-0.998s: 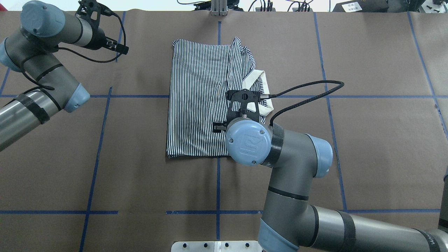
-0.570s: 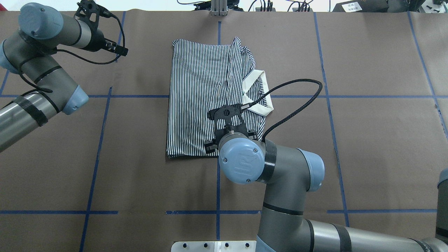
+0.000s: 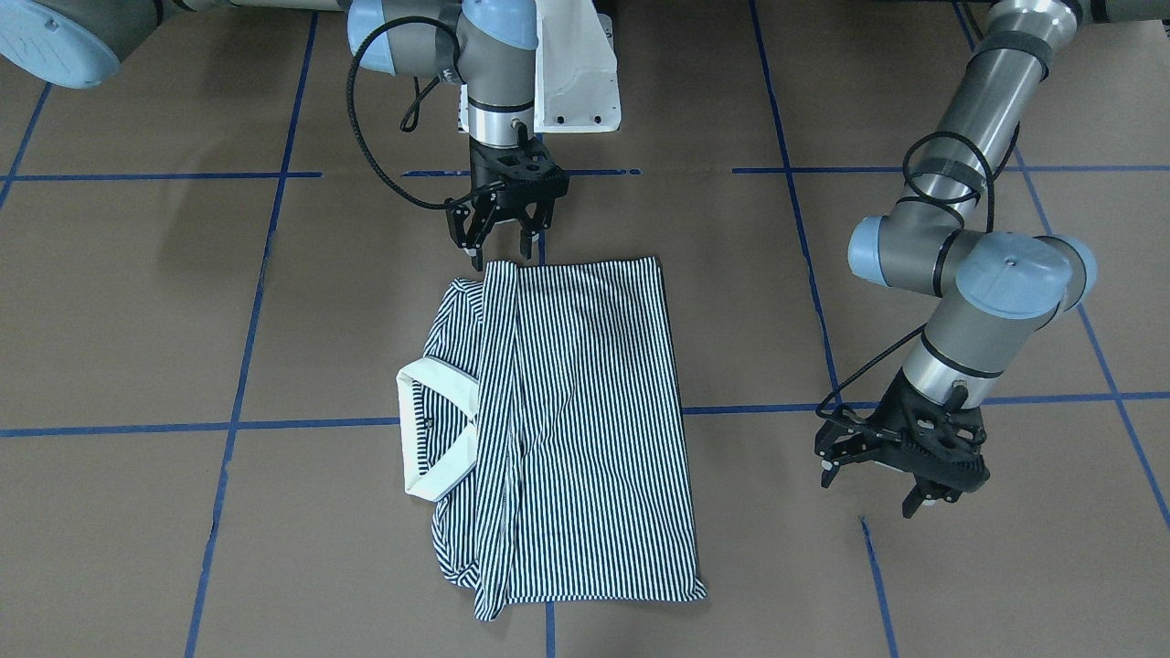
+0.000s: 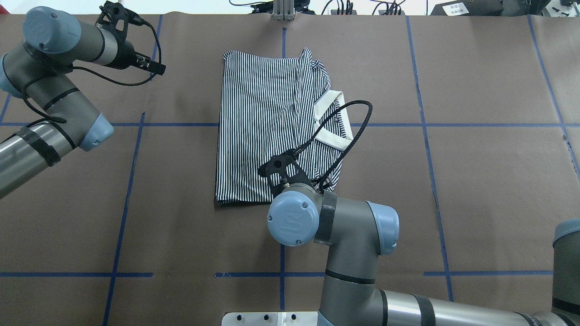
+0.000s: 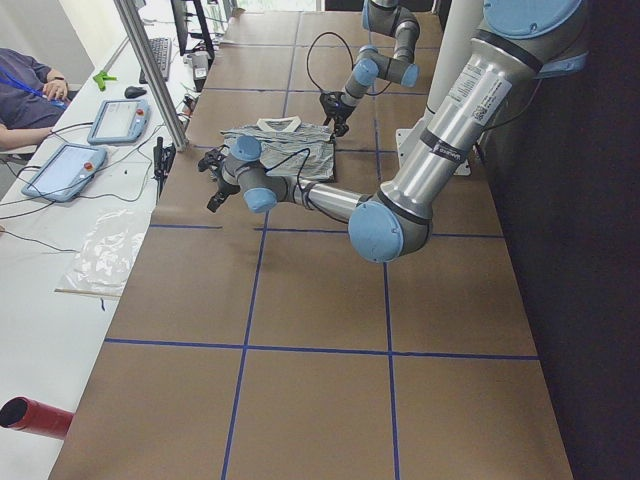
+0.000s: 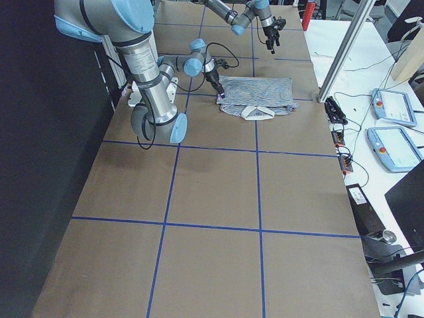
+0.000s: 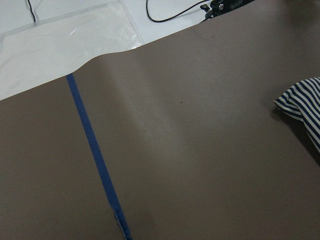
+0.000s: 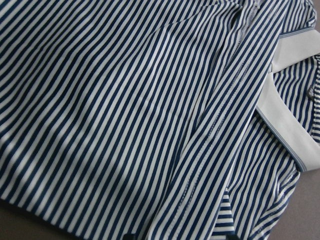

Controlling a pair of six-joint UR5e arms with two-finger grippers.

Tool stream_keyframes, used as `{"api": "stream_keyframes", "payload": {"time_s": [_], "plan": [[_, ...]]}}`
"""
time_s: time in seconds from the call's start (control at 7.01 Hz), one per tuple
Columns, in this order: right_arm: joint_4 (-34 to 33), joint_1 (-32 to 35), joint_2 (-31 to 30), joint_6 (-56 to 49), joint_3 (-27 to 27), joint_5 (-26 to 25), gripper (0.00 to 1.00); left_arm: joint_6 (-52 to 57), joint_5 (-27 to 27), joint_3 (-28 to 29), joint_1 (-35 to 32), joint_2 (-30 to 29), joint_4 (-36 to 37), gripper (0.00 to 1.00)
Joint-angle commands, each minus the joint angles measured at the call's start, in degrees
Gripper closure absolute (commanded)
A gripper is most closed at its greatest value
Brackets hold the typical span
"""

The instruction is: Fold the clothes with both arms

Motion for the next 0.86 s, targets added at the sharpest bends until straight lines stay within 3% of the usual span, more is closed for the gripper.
{"api": "stream_keyframes", "payload": {"time_s": [0.0,0.71], "plan": [[-0.42,-0.17,1.67,-1.87,-2.77,0.10,0.43,0.00,0.00,-0.06,0.00,0.08,0.00,0.00],[-0.95,-0.26,1.06,-4.26,-1.98,0.28,0.56,0.00,0.00,0.03,0.09,0.08,0.00,0.00]]}}
